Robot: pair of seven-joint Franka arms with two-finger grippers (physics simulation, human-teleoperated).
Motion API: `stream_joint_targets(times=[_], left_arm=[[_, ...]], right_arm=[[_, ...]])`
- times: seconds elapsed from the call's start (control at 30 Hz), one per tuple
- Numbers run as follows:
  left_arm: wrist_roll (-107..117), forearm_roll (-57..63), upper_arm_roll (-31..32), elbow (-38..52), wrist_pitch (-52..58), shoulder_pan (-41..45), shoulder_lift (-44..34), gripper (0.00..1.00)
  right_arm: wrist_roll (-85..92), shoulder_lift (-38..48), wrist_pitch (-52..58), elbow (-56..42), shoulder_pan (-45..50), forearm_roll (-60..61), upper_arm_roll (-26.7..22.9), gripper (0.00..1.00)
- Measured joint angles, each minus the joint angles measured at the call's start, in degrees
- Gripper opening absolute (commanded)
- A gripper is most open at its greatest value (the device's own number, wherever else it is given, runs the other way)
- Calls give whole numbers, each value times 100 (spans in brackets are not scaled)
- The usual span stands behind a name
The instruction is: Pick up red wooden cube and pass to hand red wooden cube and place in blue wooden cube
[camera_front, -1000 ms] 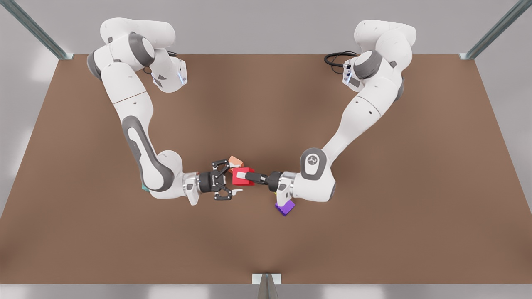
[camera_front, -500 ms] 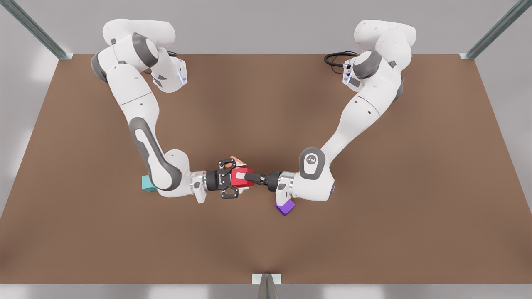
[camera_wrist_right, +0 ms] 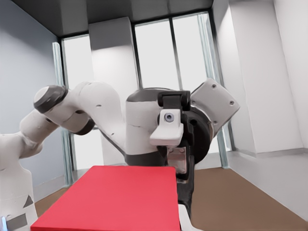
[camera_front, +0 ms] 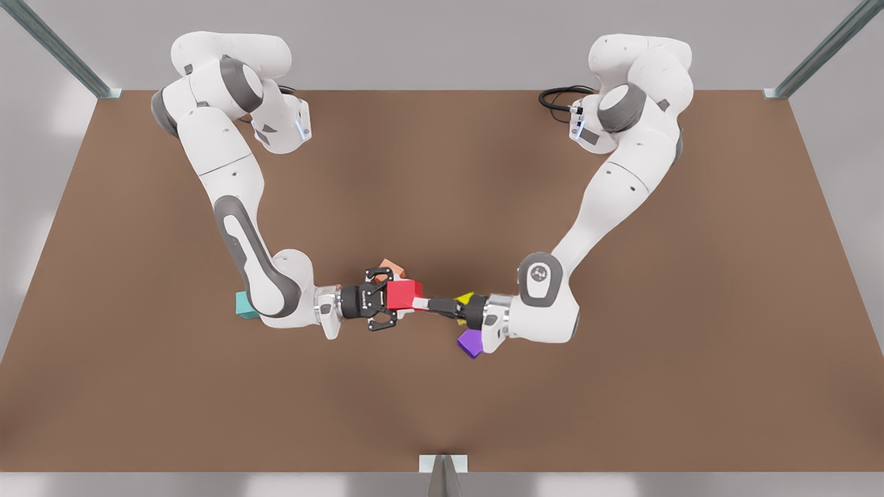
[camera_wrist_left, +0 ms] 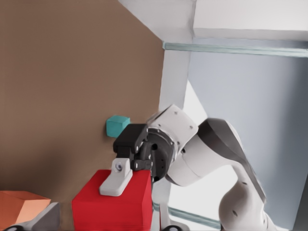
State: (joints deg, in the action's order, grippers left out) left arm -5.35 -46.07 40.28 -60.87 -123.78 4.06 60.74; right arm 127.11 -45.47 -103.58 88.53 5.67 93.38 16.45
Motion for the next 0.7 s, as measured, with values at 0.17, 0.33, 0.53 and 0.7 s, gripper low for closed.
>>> stream_joint_targets(times=[0.17,0.33,0.53,0.7], left_arm=[[168,2068,8,-18,1802,-1437,-1207,100],[682,4819,116,1,3696,-1496,-2394,100],[829,5202,-2837,-2137,4154,291,-4696,100],[838,5066,-3084,-2225,4258,493,-4662,100]], right_arm=[[-102,257,94,111,-396,-968,-337,59],[-630,995,519,-159,-822,-4976,-913,59],[-1538,1400,783,130,-861,-7996,-1459,58],[-2158,1854,96,1112,-967,-8803,-1711,58]])
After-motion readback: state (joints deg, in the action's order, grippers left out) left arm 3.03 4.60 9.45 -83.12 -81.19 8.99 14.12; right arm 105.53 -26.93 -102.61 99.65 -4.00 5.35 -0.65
